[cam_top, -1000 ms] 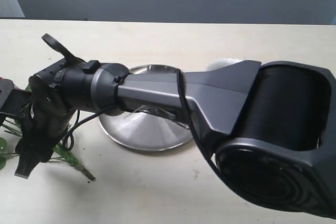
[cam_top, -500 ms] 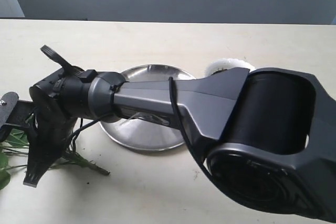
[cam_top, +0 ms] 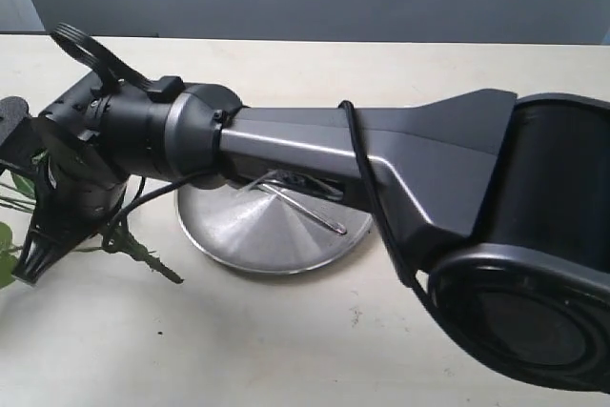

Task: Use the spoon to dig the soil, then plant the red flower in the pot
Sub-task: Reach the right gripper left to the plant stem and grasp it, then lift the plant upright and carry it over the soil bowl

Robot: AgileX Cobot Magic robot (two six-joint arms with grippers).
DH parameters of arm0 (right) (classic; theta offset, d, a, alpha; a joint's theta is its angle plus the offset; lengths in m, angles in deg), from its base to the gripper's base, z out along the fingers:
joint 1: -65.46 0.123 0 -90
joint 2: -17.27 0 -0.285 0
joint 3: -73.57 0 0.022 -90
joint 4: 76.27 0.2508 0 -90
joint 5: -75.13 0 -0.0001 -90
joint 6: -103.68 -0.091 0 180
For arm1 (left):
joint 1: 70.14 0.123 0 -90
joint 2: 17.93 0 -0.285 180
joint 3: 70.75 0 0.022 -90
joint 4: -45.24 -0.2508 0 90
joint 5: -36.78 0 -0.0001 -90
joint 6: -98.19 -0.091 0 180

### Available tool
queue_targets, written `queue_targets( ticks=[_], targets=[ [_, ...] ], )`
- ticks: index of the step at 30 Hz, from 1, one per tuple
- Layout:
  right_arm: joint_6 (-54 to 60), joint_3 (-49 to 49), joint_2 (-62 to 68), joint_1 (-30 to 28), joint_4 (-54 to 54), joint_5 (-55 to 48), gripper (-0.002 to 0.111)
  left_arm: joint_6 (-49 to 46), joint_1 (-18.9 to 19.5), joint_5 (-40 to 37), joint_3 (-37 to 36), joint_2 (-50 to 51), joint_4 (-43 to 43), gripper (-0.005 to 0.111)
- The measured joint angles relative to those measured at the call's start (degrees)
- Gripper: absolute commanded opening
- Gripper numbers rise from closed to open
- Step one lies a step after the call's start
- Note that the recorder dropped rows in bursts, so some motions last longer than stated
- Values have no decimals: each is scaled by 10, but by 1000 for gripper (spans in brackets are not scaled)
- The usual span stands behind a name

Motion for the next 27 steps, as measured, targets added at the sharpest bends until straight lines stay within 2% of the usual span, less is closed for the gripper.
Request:
queue_targets(
  ticks=[12,17,23,25,26,27],
  targets=[
    [-143,35,-33,-30,-127,26,-1,0,0,0,0,0,0,0],
    [-277,96,-96,-52,-252,75,-1,0,0,0,0,0,0,0],
    [-549,249,-219,-85,-506,146,-1,0,0,0,0,0,0,0],
    [-690,314,-268,-100,-637,158,-1,0,0,0,0,0,0,0],
    [-833,377,-312,-117,-778,144,-1,0,0,0,0,0,0,0],
    [-911,413,-336,-125,-845,127,-1,0,0,0,0,0,0,0]
  ],
)
